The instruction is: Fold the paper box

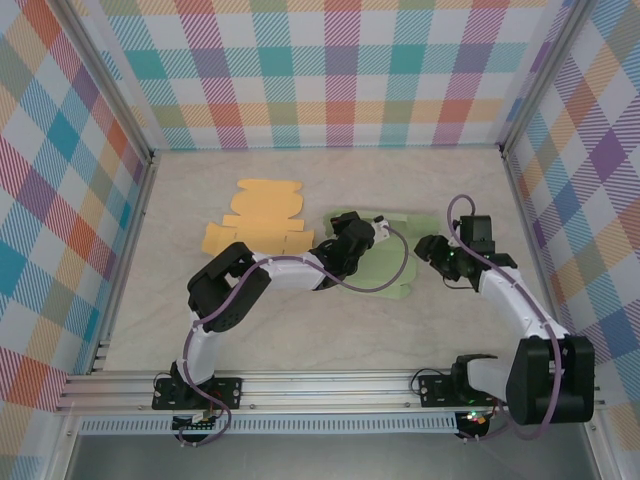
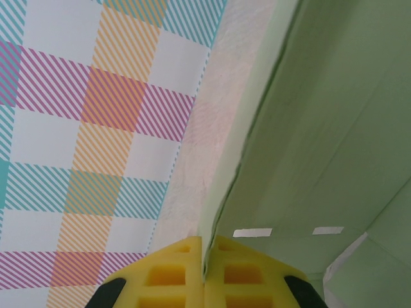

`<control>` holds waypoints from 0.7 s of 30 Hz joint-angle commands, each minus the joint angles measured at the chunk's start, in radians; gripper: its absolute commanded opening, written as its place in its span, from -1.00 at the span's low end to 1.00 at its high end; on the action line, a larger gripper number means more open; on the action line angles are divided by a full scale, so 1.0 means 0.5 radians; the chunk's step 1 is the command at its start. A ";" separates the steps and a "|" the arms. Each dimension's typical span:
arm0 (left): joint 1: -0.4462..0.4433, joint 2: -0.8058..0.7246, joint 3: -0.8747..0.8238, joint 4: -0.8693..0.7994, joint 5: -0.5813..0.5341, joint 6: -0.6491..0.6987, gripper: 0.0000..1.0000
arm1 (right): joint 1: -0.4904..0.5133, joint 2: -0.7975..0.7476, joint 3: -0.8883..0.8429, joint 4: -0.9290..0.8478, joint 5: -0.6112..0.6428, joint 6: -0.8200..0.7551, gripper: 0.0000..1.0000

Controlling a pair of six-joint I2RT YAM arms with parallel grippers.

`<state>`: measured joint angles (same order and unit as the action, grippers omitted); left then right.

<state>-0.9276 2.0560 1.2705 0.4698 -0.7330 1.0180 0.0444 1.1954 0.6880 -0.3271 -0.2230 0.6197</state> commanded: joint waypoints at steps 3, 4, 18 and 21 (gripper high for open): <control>0.012 -0.040 0.002 -0.018 0.015 -0.040 -1.00 | -0.003 0.249 0.034 0.235 0.011 0.006 0.03; 0.014 -0.039 0.000 -0.022 0.015 -0.044 -1.00 | -0.002 0.305 0.041 0.272 0.009 0.012 0.02; 0.032 -0.009 0.014 -0.044 0.019 -0.050 -1.00 | 0.023 0.659 0.137 0.682 -0.161 0.024 -0.16; 0.036 -0.001 0.022 -0.054 0.011 -0.054 -1.00 | 0.051 0.629 0.125 0.732 -0.162 0.030 -0.22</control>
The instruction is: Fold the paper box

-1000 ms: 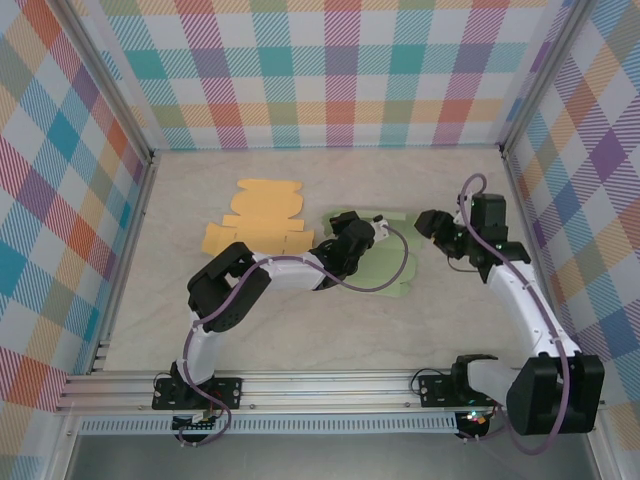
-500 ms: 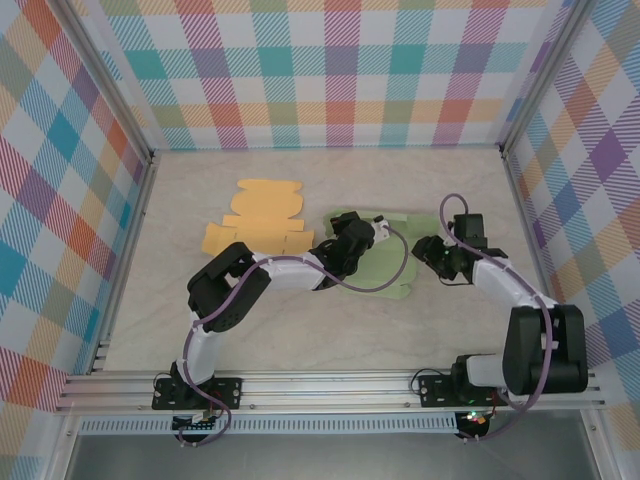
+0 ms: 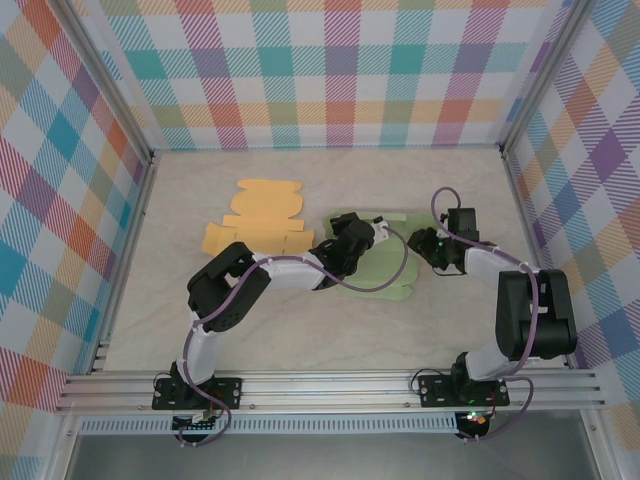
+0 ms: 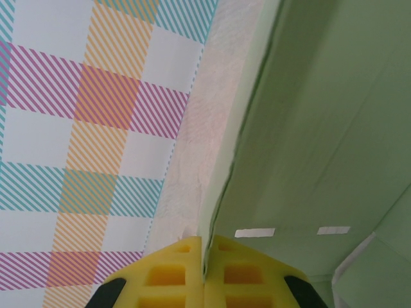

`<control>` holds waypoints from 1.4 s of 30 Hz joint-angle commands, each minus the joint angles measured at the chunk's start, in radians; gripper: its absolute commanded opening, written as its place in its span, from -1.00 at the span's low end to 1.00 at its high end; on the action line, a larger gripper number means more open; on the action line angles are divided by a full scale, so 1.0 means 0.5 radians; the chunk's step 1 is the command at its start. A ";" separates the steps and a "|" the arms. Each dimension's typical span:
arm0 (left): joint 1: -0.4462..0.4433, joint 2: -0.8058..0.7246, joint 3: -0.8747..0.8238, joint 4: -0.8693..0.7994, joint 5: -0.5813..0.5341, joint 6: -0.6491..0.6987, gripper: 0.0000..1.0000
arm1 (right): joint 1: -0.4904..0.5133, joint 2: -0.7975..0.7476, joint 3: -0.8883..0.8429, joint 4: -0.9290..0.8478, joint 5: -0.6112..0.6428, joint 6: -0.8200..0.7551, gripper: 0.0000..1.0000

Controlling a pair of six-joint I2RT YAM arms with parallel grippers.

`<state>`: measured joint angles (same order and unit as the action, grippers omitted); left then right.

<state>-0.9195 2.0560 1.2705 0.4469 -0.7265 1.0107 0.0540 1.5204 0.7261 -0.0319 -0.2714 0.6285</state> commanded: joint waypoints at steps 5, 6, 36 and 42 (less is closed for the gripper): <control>0.026 0.019 0.042 -0.027 -0.015 -0.036 -1.00 | 0.078 -0.056 0.013 0.225 -0.061 0.047 -0.29; 0.026 0.023 0.045 -0.029 -0.016 -0.039 -1.00 | 0.086 -0.053 0.007 0.250 -0.059 0.061 -0.32; 0.055 0.196 0.022 0.227 -0.121 0.186 -1.00 | 0.174 -0.310 0.050 -0.258 0.094 -0.021 -0.39; 0.069 0.157 -0.021 0.295 -0.121 0.197 -1.00 | 0.056 -0.670 0.031 -0.551 0.242 -0.127 -0.33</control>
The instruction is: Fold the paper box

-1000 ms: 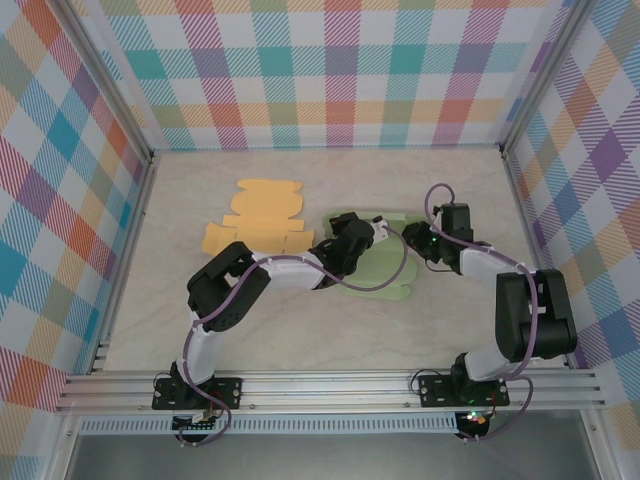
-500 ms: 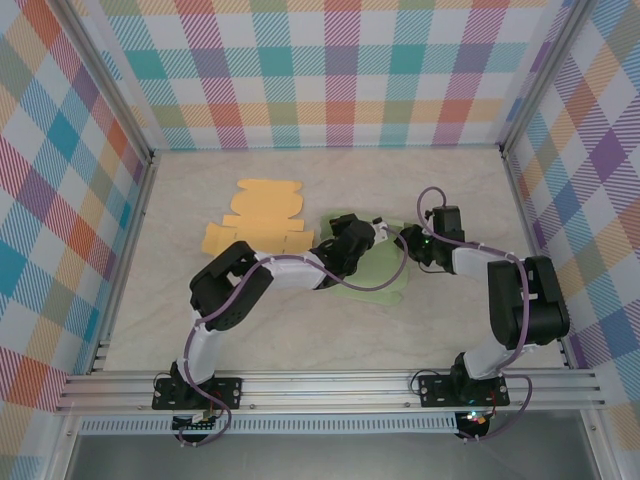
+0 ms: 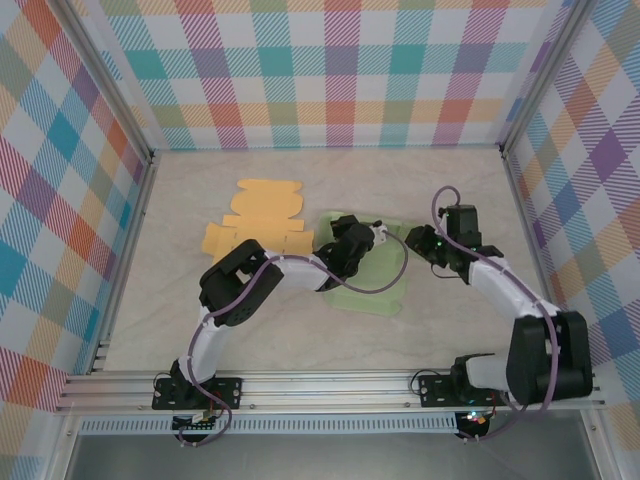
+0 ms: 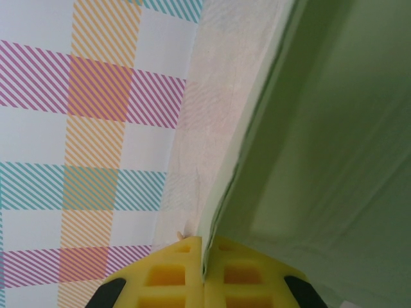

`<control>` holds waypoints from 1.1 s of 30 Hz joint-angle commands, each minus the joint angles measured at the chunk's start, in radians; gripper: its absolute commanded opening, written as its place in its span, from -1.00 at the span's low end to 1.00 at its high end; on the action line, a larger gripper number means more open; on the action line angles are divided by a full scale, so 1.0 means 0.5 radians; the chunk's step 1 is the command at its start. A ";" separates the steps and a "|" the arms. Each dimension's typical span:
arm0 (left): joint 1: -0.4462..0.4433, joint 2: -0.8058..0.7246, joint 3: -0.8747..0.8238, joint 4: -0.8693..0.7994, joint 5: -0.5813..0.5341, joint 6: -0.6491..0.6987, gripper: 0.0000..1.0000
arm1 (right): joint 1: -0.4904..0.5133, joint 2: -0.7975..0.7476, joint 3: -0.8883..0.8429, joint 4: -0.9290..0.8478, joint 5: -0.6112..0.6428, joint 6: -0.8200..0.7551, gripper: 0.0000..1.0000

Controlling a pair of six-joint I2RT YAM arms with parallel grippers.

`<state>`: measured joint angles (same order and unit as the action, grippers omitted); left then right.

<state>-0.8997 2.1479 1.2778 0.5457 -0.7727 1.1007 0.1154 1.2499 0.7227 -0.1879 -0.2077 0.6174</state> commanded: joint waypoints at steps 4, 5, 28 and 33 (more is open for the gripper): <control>0.029 -0.050 -0.060 0.169 -0.036 0.020 -1.00 | -0.238 -0.295 0.024 -0.296 0.152 -0.142 -0.24; 0.028 -0.054 -0.072 0.198 -0.042 0.025 -1.00 | -0.283 -0.309 0.030 -0.303 0.154 -0.153 -0.23; 0.029 -0.061 -0.199 0.716 -0.106 0.252 -1.00 | -0.559 1.010 0.615 0.104 -0.722 -0.339 -0.25; 0.032 -0.018 -0.173 0.737 -0.125 0.329 -1.00 | -0.524 0.933 0.491 0.199 -0.805 -0.336 -0.26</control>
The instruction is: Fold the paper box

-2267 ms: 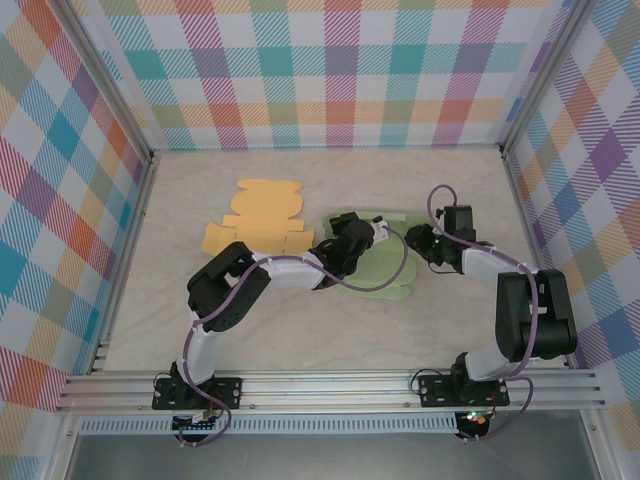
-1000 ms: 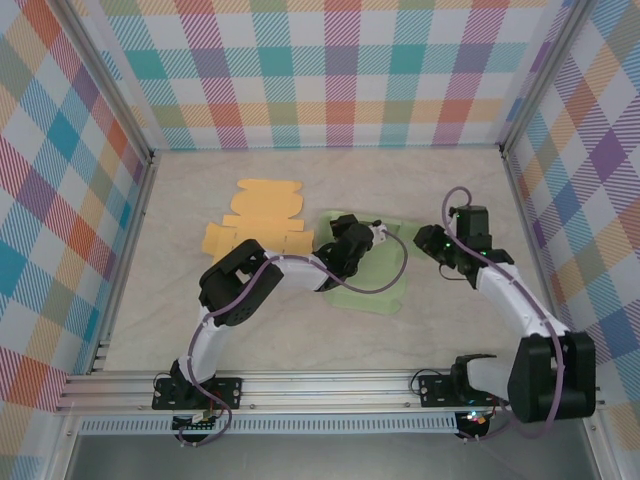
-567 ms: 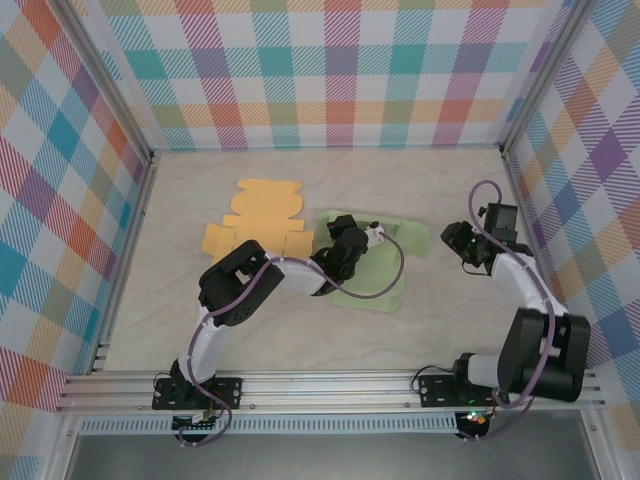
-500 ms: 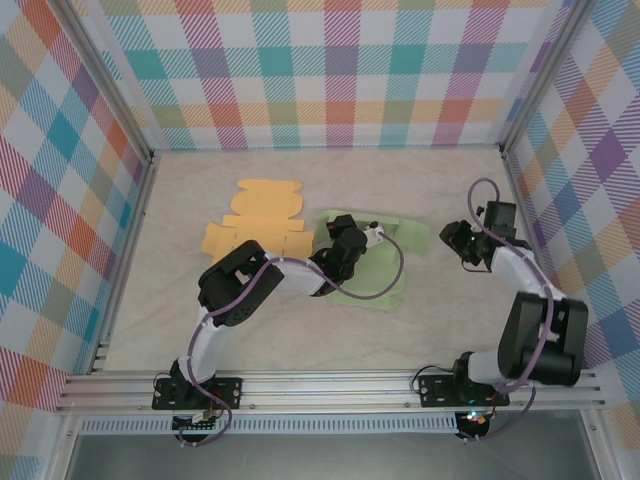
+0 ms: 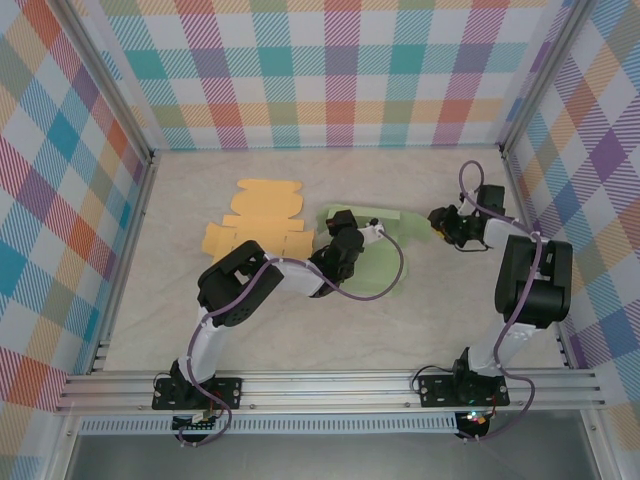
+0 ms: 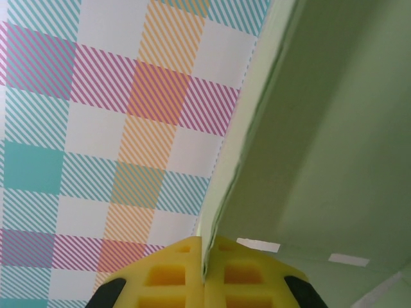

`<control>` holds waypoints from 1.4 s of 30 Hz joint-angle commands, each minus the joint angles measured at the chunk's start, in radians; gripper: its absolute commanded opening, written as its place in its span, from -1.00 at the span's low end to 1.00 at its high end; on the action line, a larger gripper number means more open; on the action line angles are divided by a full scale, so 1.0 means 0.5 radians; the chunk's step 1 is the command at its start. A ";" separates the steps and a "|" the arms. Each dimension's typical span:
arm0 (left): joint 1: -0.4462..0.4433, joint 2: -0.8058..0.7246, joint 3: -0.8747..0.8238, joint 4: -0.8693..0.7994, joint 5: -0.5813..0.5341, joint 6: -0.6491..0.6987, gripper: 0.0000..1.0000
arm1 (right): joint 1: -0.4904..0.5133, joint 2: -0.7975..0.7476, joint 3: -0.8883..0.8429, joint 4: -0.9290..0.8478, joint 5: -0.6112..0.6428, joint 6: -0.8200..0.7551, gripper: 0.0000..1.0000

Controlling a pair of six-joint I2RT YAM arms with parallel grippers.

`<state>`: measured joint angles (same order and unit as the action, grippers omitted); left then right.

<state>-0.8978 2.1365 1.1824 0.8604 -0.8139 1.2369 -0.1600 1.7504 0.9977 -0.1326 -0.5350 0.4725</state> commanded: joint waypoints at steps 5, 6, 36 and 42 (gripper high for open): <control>0.028 0.062 0.051 0.137 -0.063 0.128 -1.00 | 0.083 -0.201 -0.182 0.127 -0.153 -0.061 -0.26; 0.026 0.072 0.063 0.138 -0.074 0.132 -1.00 | 0.093 -0.223 -0.201 0.128 -0.148 -0.064 -0.25; 0.028 0.189 0.044 0.242 -0.014 0.242 -1.00 | 0.434 -0.398 -0.586 0.456 0.034 0.006 -0.10; 0.028 0.170 0.021 0.252 0.004 0.235 -1.00 | 0.485 -0.371 -0.581 0.490 0.157 0.033 -0.06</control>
<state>-0.8940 2.2173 1.1965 0.9497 -0.8276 1.3548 0.0731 1.5482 0.7132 0.0742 -0.4931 0.4854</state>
